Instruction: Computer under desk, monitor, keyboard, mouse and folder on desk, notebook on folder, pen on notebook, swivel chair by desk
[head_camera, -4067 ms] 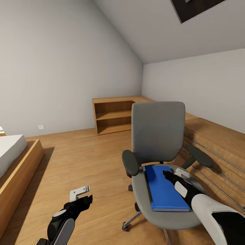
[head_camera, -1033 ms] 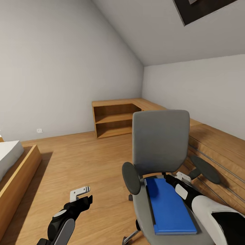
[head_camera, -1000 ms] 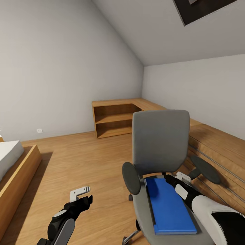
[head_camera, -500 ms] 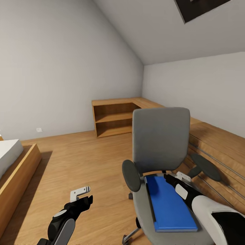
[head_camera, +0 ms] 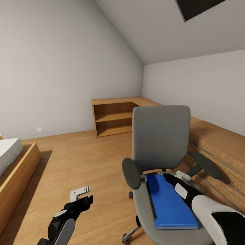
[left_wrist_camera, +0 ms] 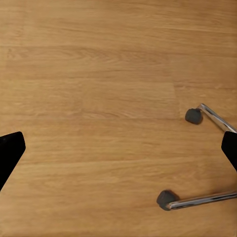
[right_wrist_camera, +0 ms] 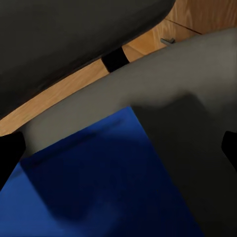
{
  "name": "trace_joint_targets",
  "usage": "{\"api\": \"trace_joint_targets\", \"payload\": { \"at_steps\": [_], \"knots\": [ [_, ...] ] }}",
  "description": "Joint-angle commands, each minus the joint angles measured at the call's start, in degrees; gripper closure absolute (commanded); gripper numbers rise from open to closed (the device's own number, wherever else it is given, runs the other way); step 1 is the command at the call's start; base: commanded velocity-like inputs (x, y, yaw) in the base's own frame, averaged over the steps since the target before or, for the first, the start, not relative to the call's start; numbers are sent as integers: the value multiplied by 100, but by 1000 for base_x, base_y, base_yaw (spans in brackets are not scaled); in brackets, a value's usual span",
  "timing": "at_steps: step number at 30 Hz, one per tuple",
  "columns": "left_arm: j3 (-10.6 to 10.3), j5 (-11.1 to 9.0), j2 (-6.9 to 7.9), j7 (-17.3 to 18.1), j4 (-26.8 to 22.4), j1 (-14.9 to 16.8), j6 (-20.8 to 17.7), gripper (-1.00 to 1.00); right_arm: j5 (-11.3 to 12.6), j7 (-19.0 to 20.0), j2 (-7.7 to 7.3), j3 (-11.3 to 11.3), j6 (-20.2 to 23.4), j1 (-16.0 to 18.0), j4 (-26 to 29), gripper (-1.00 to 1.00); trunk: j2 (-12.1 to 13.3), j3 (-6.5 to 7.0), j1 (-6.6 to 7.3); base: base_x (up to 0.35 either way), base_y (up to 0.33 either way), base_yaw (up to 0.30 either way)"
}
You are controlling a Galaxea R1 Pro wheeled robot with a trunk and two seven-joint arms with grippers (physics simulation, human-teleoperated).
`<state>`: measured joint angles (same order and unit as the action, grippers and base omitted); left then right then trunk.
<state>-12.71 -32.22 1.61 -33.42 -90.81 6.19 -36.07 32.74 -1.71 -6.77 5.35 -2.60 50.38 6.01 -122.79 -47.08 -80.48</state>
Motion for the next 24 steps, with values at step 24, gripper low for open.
{"api": "trace_joint_targets", "payload": {
  "at_steps": [24],
  "knots": [
    [-72,-56,8,-59,-7,5,-5,-100,75,-22,0,-6,-13,-1,-73,-100,-202,-97,-110,0,0,0]
  ]
}}
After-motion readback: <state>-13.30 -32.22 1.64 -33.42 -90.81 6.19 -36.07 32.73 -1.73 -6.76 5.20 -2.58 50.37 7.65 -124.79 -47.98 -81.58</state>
